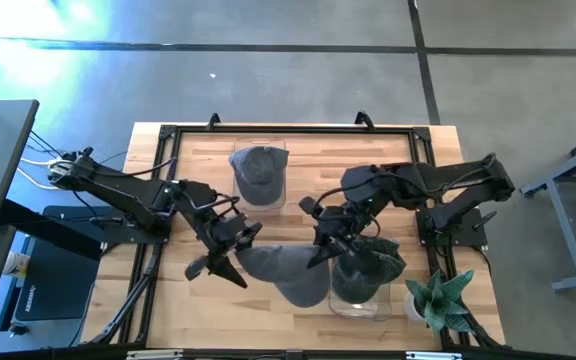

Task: Pick & Place hat
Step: Put the light gray cap into the top transparent bin

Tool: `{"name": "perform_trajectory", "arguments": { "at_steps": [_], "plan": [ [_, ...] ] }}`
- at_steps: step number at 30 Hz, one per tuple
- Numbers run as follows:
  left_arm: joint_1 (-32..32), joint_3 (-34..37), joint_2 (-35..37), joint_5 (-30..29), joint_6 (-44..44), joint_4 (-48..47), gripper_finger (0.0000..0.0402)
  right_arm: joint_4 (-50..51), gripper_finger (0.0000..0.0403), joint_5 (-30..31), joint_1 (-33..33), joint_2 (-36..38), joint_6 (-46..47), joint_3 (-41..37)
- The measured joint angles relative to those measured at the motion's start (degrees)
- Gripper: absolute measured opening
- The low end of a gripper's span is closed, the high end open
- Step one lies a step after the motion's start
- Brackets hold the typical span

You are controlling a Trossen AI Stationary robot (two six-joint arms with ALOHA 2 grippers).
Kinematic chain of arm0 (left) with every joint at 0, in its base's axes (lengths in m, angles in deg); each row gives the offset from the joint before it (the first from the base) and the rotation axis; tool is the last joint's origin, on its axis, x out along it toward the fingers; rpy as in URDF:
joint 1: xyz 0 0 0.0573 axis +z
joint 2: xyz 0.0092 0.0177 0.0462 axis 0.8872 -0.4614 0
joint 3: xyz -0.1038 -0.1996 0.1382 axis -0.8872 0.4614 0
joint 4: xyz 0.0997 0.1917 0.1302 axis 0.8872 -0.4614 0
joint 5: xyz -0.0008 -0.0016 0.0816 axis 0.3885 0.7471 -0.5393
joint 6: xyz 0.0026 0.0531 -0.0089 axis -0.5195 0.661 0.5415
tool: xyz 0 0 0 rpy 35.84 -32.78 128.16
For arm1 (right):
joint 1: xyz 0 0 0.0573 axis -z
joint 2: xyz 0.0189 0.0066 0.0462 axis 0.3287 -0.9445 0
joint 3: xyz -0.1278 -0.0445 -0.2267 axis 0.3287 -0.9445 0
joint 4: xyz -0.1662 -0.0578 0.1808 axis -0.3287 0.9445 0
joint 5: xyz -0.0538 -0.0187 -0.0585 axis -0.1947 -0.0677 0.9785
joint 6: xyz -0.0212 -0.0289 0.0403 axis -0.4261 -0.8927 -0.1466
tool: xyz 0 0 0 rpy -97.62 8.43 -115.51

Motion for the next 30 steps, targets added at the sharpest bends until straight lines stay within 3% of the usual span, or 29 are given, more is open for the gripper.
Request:
{"name": "perform_trajectory", "arguments": {
  "at_steps": [14,19,22,25,30],
  "plan": [
    [0.09,-0.02,0.56,-0.62,-0.02,4.64,0.0011,0.53,0.0010,1.41,-1.23,0.18,0.49,0.00],
    [0.09,-0.02,1.23,-2.78,0.35,4.07,0.0009,0.56,0.0011,2.56,-1.07,0.18,3.55,0.00],
    [0.11,-0.02,2.44,-3.77,1.87,2.88,0.0003,0.57,0.0026,8.21,-1.10,0.18,5.22,0.00],
    [0.11,-0.02,3.35,-5.44,3.10,0.84,0.0003,0.59,0.0058,11.46,-0.89,0.18,6.97,0.00],
    [0.11,-0.02,4.10,-7.36,4.49,-1.25,0.0001,0.52,0.0130,6.83,0.44,-0.20,7.43,0.00]
  ]
}}
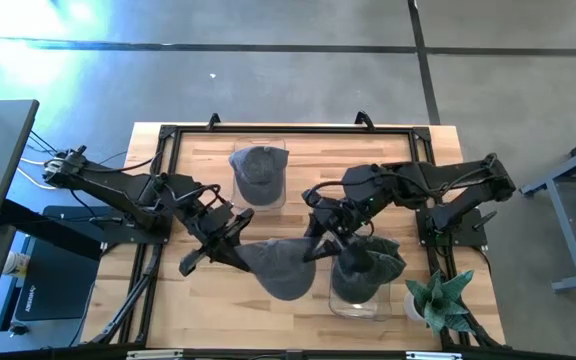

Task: Pick & Place hat
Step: Put the light gray cap into the top transparent bin

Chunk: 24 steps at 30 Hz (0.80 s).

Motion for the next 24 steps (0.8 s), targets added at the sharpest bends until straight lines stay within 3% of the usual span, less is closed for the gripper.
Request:
{"name": "perform_trajectory", "arguments": {
  "at_steps": [4,7,15,19,24],
  "plan": [
    [0.00,0.00,0.00,-0.48,0.01,-1.01,0.0001,-0.52,0.0162,-2.14,0.08,-1.63,-3.25,0.00],
    [0.00,0.00,0.00,-1.16,0.01,-2.58,0.0001,-1.28,0.0152,-4.05,0.08,-3.28,-4.05,0.00],
    [0.02,0.00,0.00,-1.77,0.68,-7.73,0.0001,-2.48,0.0017,-4.05,0.36,-3.90,-10.85,-0.09],
    [1.36,-0.03,0.90,-2.29,5.85,-11.27,0.0001,-1.84,0.0023,1.75,0.85,-3.90,-18.14,-0.07],
    [7.03,0.13,2.63,-4.75,10.91,-20.31,0.0001,-0.59,0.0017,13.62,3.86,-4.04,-26.41,-0.07]
  ]
}}
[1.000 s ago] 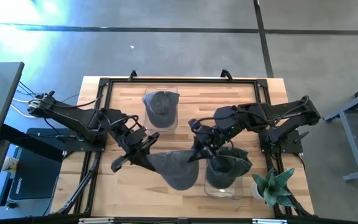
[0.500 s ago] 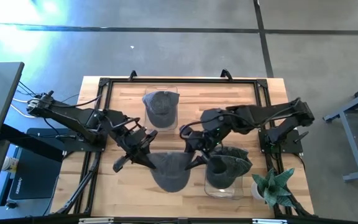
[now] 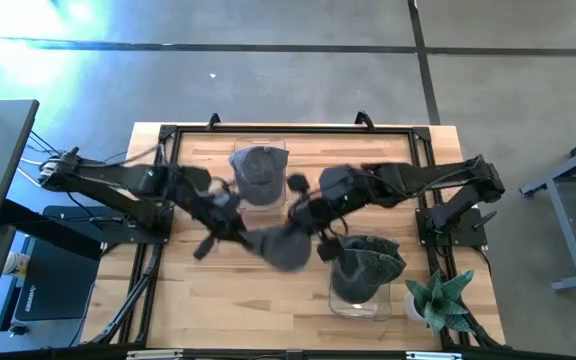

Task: Pick & Place hat
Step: Put the light gray cap into the top transparent bin

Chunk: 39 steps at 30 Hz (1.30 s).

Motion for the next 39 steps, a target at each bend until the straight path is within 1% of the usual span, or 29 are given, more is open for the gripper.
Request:
{"name": "perform_trajectory", "arguments": {
  "at_steps": [2,3,5,8,11,16,19,24,29,34,39],
  "plan": [
    [2.76,-0.56,0.96,-2.34,3.88,-2.18,0.0001,-0.21,0.0008,2.27,1.89,0.01,-3.02,-0.33],
    [3.95,-0.93,1.48,-3.61,6.04,-4.97,0.0001,-0.54,0.0006,2.84,2.99,0.04,-4.39,-1.06],
    [6.05,-1.94,1.77,-6.07,10.09,-10.39,0.0001,-1.77,0.0011,3.78,5.08,0.06,-5.89,-3.02],
    [9.22,-3.01,1.87,-11.19,16.57,-14.25,0.0001,-4.24,0.0020,4.00,7.89,-0.05,-8.14,-6.34],
    [11.66,-2.97,1.77,-14.68,20.62,-18.00,0.0001,-10.36,0.0018,4.52,10.03,-0.04,-9.30,-10.50],
    [14.77,-2.93,1.77,-17.74,24.99,-21.83,0.0001,-21.90,0.0006,5.37,12.42,-0.04,-9.37,-17.81],
    [15.89,-2.93,1.74,-19.58,26.40,-21.94,0.0001,-27.09,0.0008,5.52,13.30,-0.04,-9.30,-21.00],
    [17.69,-2.93,1.74,-21.80,27.04,-23.33,0.0001,-32.68,0.0025,4.93,14.21,-0.04,-8.87,-25.13],
    [17.87,-2.65,0.82,-22.84,27.04,-24.06,0.0001,-35.87,0.0018,4.87,14.70,-0.04,-8.15,-28.07],
    [17.71,0.39,-0.64,-23.43,26.51,-23.01,0.0001,-36.84,0.0007,3.84,15.30,-0.04,-6.11,-30.01],
    [17.74,3.31,-1.95,-24.64,24.99,-21.54,0.0001,-37.19,0.0018,3.82,16.07,-0.04,-4.31,-31.21]
  ]
}}
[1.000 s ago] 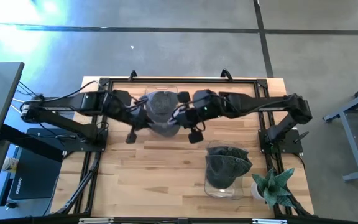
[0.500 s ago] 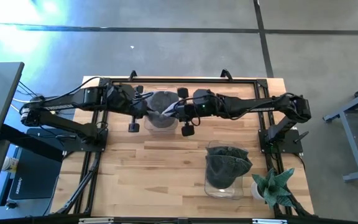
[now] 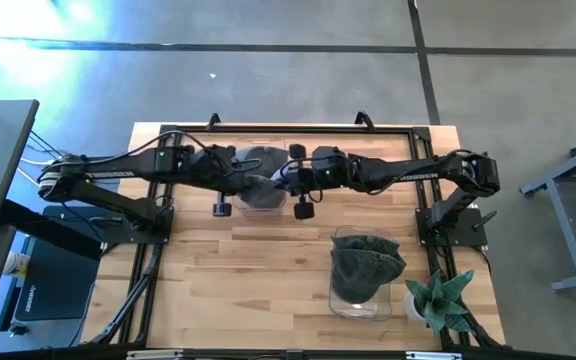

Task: Pick & Place hat
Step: Put the light gray cap into the top transparent bin

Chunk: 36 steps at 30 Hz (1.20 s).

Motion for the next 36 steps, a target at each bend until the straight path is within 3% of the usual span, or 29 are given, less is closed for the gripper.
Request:
{"name": "perform_trajectory", "arguments": {
  "at_steps": [13,21,27,32,36],
  "plan": [
    [1.05,7.66,-0.56,-3.78,-6.46,6.97,0.0002,0.56,0.0057,-0.80,4.26,0.00,7.62,-1.47],
    [8.67,8.14,-0.53,-3.50,-7.47,11.68,0.0055,0.60,0.0084,-1.23,6.06,-1.25,13.50,-1.43],
    [13.31,8.14,-0.52,-3.50,-7.78,13.23,0.0090,0.66,0.0126,-0.92,5.93,-0.07,18.19,-1.43],
    [14.69,8.14,-0.42,-3.45,-11.93,13.08,0.0097,2.19,0.0166,0.94,5.55,2.82,23.63,-1.40],
    [14.60,8.10,2.42,-3.26,-13.81,12.93,0.0096,4.99,0.0201,-4.65,5.58,3.85,32.92,-1.34]
  ]
}}
